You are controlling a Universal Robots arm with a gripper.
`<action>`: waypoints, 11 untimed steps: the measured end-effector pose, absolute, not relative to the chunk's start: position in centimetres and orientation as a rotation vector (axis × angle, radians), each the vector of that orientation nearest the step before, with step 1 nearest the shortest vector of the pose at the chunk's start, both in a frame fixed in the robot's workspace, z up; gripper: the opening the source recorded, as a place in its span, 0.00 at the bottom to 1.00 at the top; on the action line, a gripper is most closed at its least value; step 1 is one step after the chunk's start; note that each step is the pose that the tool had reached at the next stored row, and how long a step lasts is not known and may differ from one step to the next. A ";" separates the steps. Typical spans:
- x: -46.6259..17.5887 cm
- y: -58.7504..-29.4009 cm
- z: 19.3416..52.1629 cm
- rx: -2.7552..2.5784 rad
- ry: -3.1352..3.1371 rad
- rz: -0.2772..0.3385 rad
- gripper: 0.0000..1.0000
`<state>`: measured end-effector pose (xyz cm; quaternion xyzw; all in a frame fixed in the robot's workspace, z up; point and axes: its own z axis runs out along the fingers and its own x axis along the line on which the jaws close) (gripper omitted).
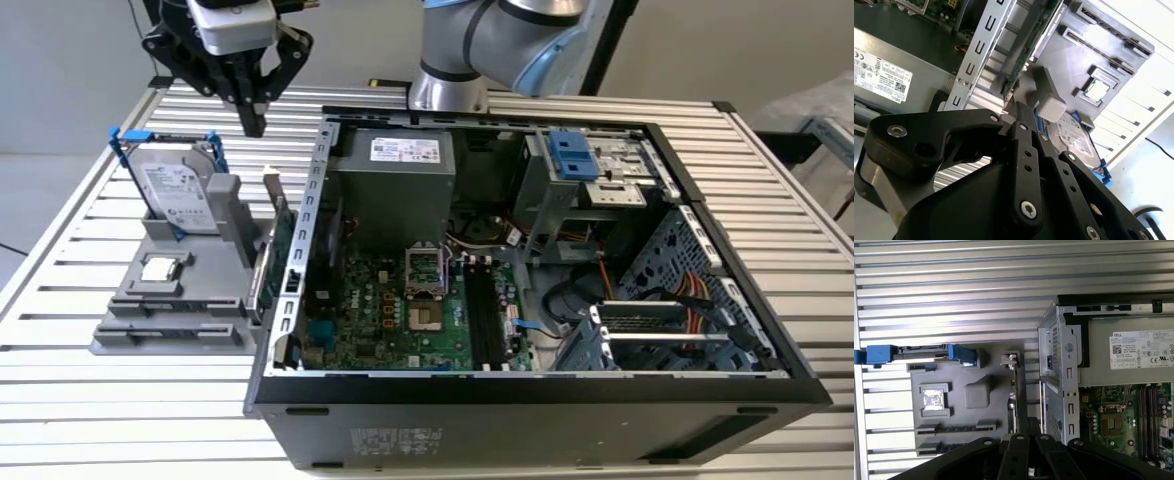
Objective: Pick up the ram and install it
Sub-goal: 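Reach for the ram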
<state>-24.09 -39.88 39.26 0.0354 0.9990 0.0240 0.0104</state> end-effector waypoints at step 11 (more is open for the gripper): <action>-24.4 -39.9 39.3 0.110 3.118 0.075 0.00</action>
